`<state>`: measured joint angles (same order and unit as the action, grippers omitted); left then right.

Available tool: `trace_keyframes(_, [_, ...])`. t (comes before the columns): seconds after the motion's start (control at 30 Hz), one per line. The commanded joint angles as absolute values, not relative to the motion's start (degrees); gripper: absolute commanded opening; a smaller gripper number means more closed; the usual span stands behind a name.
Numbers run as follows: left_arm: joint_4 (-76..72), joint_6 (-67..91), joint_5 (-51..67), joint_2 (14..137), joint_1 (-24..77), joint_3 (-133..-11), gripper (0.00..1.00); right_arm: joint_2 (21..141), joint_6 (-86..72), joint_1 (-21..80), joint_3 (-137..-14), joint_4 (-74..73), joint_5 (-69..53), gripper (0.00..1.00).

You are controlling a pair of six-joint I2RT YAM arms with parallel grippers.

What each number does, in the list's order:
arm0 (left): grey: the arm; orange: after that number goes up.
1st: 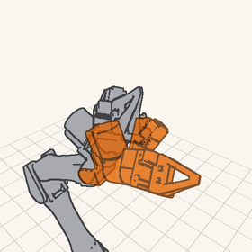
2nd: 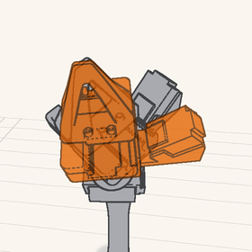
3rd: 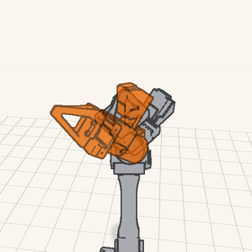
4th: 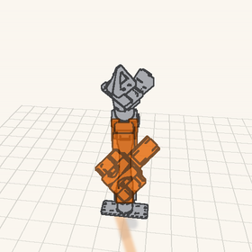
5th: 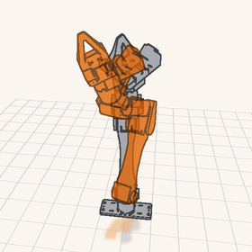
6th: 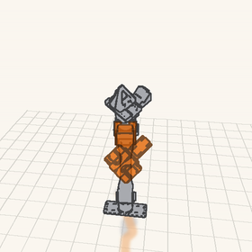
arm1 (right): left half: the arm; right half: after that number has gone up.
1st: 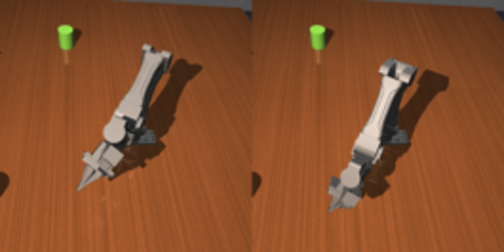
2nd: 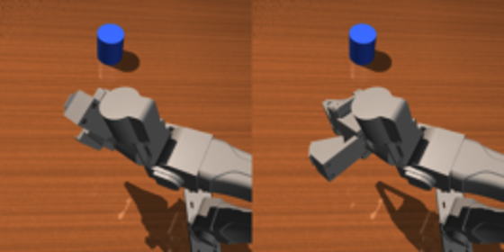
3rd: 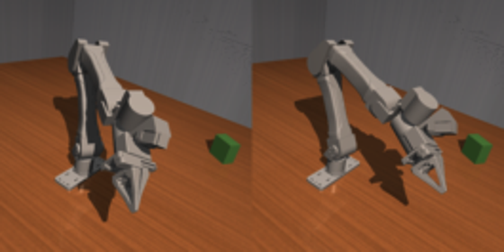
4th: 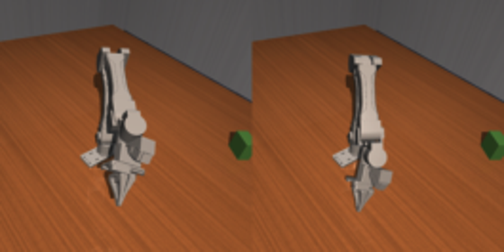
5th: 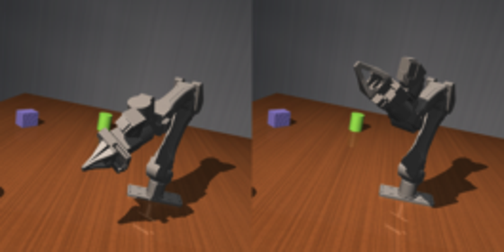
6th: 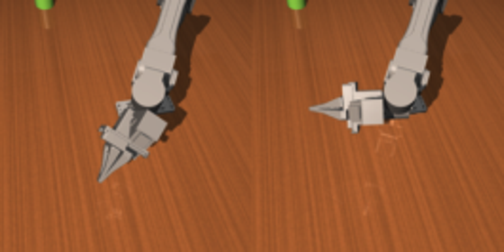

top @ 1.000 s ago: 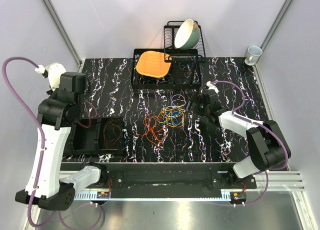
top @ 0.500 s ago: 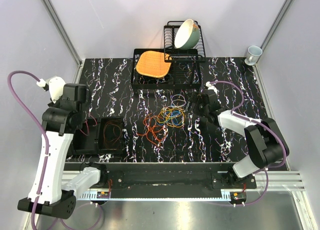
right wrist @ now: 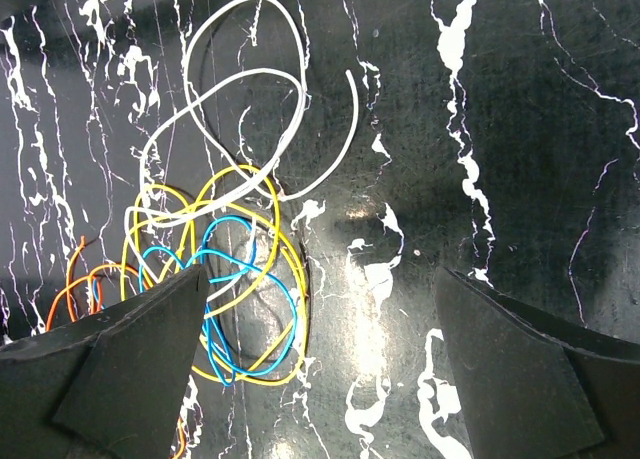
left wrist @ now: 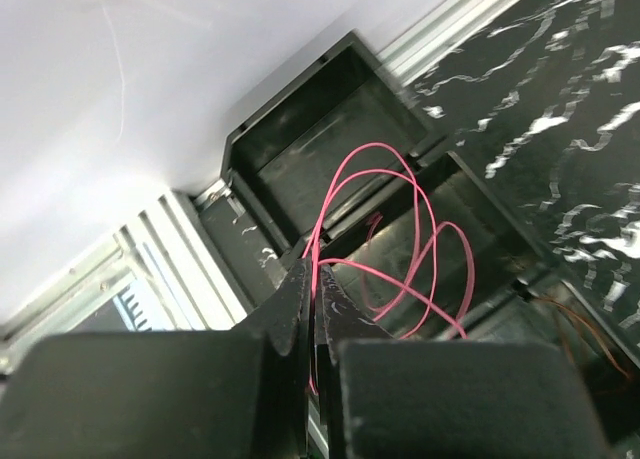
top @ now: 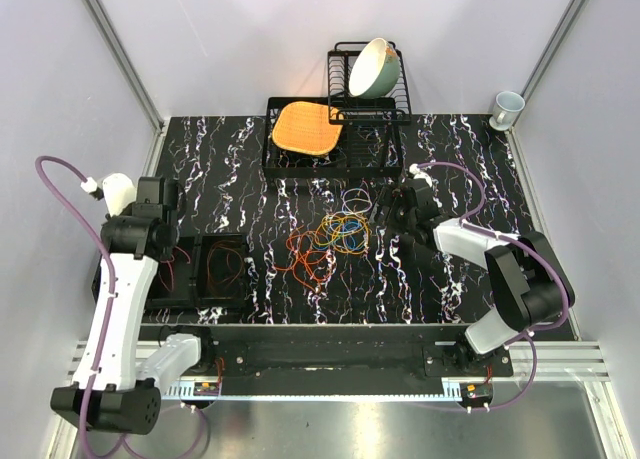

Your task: Untangle the cables

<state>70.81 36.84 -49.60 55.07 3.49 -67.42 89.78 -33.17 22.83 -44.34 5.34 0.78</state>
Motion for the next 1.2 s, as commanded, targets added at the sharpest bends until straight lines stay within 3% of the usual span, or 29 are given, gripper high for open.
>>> trace_keyframes(0.0, [65.4, 37.45, -48.96, 56.34, 0.09, -63.91, 0.0, 89.39, -33.49, 22.41, -46.32, 7.47, 0.18, 1.0])
trace_keyframes(0.23, [57.75, 34.02, -38.53, 59.59, -7.54, -58.71, 0.0, 89.03, -33.4, 21.97, -46.05, 7.3, 0.18, 1.0])
trace_keyframes(0.53, [53.35, 30.5, -30.95, 64.07, -9.23, -57.31, 0.0, 88.6, -33.57, 21.45, -46.23, 7.21, -1.76, 1.0])
trace_keyframes(1.03, [55.1, 31.2, -31.46, 69.87, -10.11, -57.13, 0.0, 90.88, -34.45, 20.83, -46.14, 8.0, -3.25, 0.99])
trace_keyframes(1.13, [55.63, 31.82, -31.64, 69.53, -10.28, -57.3, 0.28, 91.84, -34.45, 20.92, -46.58, 7.91, -3.34, 1.0])
trace_keyframes(1.17, [55.63, 31.82, -31.55, 69.26, -10.28, -57.3, 0.47, 92.19, -34.37, 20.92, -46.58, 7.91, -3.25, 1.0])
